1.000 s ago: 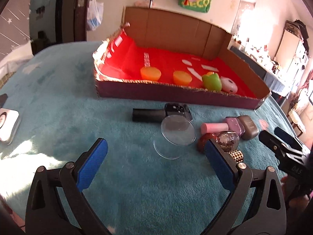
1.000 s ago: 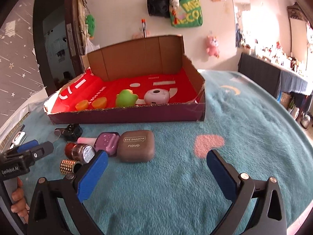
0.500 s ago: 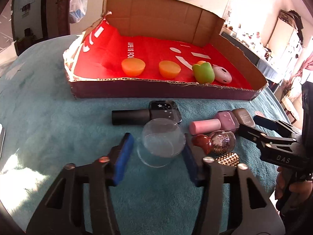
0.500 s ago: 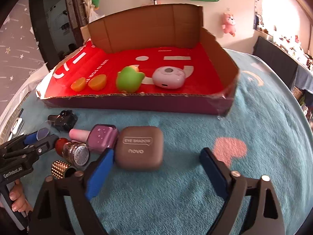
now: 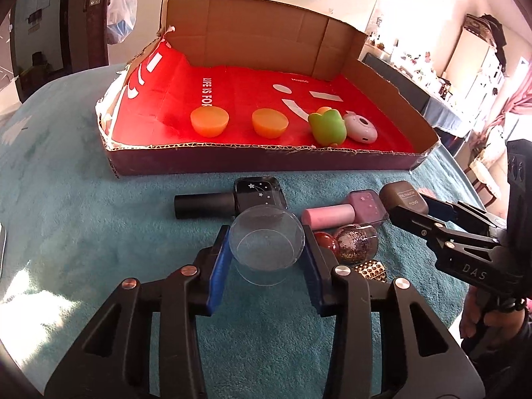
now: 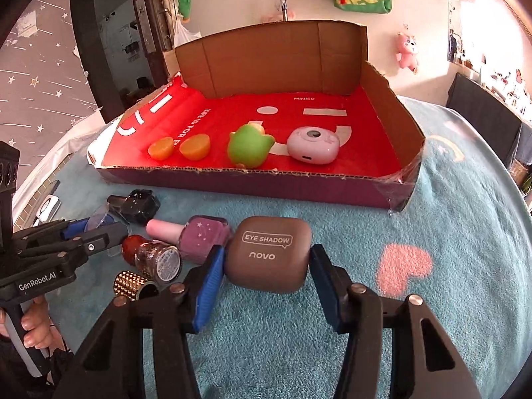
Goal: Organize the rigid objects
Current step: 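Reach the left tool toward the clear plastic cup while the right tool approaches the brown eyeshadow case, then close the left tool on the clear cup while the right tool grasps the brown eyeshadow case, then carry the clear cup and eyeshadow case into the red-lined box with both tools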
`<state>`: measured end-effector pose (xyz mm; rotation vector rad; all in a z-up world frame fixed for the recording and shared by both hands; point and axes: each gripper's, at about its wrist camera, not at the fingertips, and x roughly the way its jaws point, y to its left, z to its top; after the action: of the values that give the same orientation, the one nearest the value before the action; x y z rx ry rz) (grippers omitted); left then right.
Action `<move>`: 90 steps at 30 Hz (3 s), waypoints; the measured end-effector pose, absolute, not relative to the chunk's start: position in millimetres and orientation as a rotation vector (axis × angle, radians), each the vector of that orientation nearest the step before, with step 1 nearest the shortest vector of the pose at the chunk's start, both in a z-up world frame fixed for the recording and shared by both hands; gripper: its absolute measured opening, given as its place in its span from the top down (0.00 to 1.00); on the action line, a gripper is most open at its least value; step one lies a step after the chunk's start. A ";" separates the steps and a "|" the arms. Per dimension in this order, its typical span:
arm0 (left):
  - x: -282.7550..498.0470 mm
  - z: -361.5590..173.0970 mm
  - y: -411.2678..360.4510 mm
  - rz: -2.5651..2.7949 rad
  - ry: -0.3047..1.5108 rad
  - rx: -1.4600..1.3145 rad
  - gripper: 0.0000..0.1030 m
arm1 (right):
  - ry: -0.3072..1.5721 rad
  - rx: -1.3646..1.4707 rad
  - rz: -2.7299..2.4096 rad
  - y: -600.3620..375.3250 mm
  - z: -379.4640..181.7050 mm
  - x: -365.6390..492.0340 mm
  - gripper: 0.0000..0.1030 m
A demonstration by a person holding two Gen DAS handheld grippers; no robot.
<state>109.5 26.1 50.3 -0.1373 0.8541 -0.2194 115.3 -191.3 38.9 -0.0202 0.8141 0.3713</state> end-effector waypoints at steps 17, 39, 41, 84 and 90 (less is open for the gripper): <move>106.9 71.8 26.6 -0.235 0.800 -0.123 0.63 | 0.790 0.001 0.397 -191.7 51.0 113.1 0.49; 99.9 45.1 32.6 -0.240 0.852 -0.142 0.63 | 0.822 0.115 0.382 -227.0 42.0 105.3 0.70; 99.2 43.7 31.6 -0.241 0.844 -0.140 0.63 | 0.821 0.107 0.359 -230.2 41.4 106.3 0.61; 259.8 106.9 19.3 -0.337 0.859 -0.006 0.64 | 0.846 0.032 0.489 -171.7 105.2 247.9 0.47; 299.7 86.1 24.4 -0.295 0.942 -0.007 0.64 | 0.974 0.018 0.458 -157.6 79.8 299.8 0.47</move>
<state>299.7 24.4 86.1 -0.0068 0.9419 -0.2946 299.8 -157.6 79.8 0.0181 0.9737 0.4580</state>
